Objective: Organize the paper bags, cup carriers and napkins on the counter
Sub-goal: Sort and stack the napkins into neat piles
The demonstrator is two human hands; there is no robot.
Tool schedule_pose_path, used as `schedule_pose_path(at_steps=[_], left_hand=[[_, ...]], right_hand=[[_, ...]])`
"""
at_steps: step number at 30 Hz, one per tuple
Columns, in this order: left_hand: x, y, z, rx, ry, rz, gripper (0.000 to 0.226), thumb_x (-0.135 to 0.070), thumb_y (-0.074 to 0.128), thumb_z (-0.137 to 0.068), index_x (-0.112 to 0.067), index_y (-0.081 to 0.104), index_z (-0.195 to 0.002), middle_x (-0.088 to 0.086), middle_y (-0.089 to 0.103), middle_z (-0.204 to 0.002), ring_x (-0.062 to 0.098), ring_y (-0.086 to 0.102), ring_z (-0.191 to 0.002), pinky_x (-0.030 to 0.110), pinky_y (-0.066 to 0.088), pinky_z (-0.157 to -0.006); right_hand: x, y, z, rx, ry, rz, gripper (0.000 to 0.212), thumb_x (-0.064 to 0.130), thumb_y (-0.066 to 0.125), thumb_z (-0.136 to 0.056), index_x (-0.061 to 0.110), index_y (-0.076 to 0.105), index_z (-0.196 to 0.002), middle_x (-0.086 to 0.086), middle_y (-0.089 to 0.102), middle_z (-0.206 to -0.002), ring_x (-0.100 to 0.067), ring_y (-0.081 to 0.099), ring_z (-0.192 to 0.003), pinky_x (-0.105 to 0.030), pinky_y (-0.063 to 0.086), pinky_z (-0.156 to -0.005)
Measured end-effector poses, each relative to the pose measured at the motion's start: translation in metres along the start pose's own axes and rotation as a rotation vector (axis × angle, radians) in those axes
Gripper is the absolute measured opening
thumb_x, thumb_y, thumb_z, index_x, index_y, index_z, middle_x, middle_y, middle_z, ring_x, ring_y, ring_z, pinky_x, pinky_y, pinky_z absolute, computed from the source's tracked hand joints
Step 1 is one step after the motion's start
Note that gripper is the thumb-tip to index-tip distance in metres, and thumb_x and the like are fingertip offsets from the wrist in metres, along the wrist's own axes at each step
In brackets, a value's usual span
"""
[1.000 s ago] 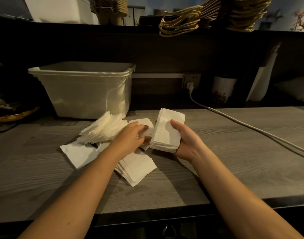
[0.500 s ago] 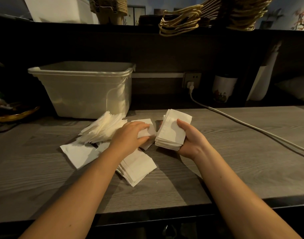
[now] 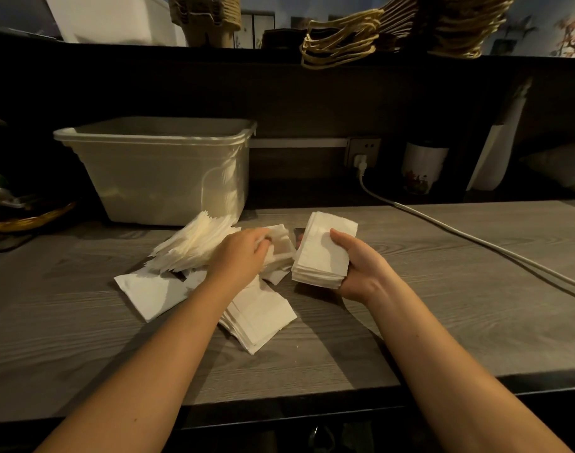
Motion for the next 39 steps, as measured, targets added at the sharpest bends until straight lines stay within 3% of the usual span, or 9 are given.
schedule_pose_path(at_steps=[4,8,14,21,27,30,33,36,39], left_hand=[[0.006,-0.017,-0.002,-0.183,-0.139,0.245,0.027,-0.028,0.039,-0.099,-0.01,0.058,-0.103,0.01,0.06,-0.102,0.021,0.055,-0.087,0.029,0.037,-0.067],[0.002,-0.02,0.004,-0.2,-0.218,0.66,0.021,-0.029,0.037,-0.1,-0.016,0.052,-0.107,-0.002,0.057,-0.101,0.014,0.062,-0.089,0.021,0.045,-0.067],[-0.055,-0.003,0.021,-0.056,0.399,0.228,0.034,-0.012,0.043,-0.097,-0.018,0.053,-0.13,-0.008,0.053,-0.126,-0.003,0.037,-0.115,0.004,0.027,-0.094],[-0.068,0.011,0.03,0.051,0.589,0.094,0.04,-0.011,0.042,-0.091,-0.018,0.056,-0.128,-0.005,0.054,-0.131,0.001,0.038,-0.121,0.001,0.023,-0.096],[-0.07,0.015,0.033,0.136,0.56,0.061,0.037,-0.017,0.046,-0.096,-0.023,0.051,-0.132,-0.008,0.048,-0.136,0.004,0.035,-0.126,0.015,0.027,-0.102],[-0.067,0.018,0.033,0.165,0.484,0.155,0.047,-0.034,0.049,-0.094,-0.027,0.038,-0.139,-0.012,0.03,-0.148,0.0,0.02,-0.134,0.016,0.017,-0.108],[-0.057,0.017,0.027,0.182,0.237,0.455,0.062,-0.037,0.047,-0.093,-0.031,0.016,-0.146,-0.011,0.01,-0.155,0.001,0.015,-0.134,0.024,0.025,-0.107],[-0.047,0.021,0.025,0.224,-0.044,0.71,0.059,-0.038,0.032,-0.098,-0.031,0.002,-0.149,-0.008,0.011,-0.156,0.01,0.022,-0.137,0.02,0.026,-0.096],[-0.044,0.028,0.027,0.225,-0.119,0.644,0.054,-0.041,0.025,-0.1,-0.032,0.002,-0.149,-0.003,0.016,-0.155,0.019,0.024,-0.139,0.026,0.028,-0.102]], right_hand=[[-0.012,0.002,-0.003,0.018,0.089,0.07,0.057,0.019,0.063,-0.08,0.007,0.044,-0.133,-0.021,0.062,-0.12,-0.038,0.062,-0.106,-0.053,0.048,-0.092],[-0.015,0.006,-0.002,0.028,0.114,0.162,0.035,0.023,0.054,-0.093,0.006,0.051,-0.123,-0.019,0.064,-0.116,-0.034,0.064,-0.099,-0.048,0.051,-0.087],[-0.016,0.012,-0.002,0.092,0.105,0.116,0.035,0.027,0.049,-0.096,0.002,0.055,-0.119,-0.02,0.066,-0.104,-0.033,0.066,-0.087,-0.043,0.055,-0.077],[-0.014,0.021,0.0,0.193,0.075,0.047,0.027,0.027,0.047,-0.095,0.004,0.06,-0.101,-0.015,0.066,-0.08,-0.027,0.068,-0.067,-0.034,0.057,-0.056],[-0.013,0.011,0.0,0.123,0.079,-0.045,0.069,0.064,0.031,-0.092,0.007,0.057,-0.121,-0.019,0.068,-0.101,-0.032,0.068,-0.083,-0.041,0.058,-0.066],[-0.011,0.012,0.002,0.117,0.041,0.012,0.053,0.047,0.052,-0.09,0.01,0.054,-0.128,-0.018,0.064,-0.112,-0.032,0.066,-0.092,-0.041,0.058,-0.069],[-0.009,0.012,0.002,0.089,0.012,0.064,0.04,0.03,0.056,-0.092,0.012,0.051,-0.128,-0.017,0.066,-0.108,-0.031,0.066,-0.089,-0.044,0.059,-0.065],[-0.013,0.014,0.004,0.084,0.029,0.131,0.034,0.028,0.058,-0.091,0.013,0.054,-0.121,-0.015,0.068,-0.099,-0.031,0.067,-0.085,-0.043,0.059,-0.065],[-0.018,0.019,0.005,0.097,0.043,0.23,0.029,0.03,0.062,-0.088,0.011,0.06,-0.111,-0.014,0.068,-0.096,-0.03,0.066,-0.087,-0.044,0.056,-0.073]])
Point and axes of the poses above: each hand's wrist, its own z-axis away from the middle knuckle, its own y-axis out of the palm, x = y × z, the point moved 7 cm from there along -z, towards the middle knuckle
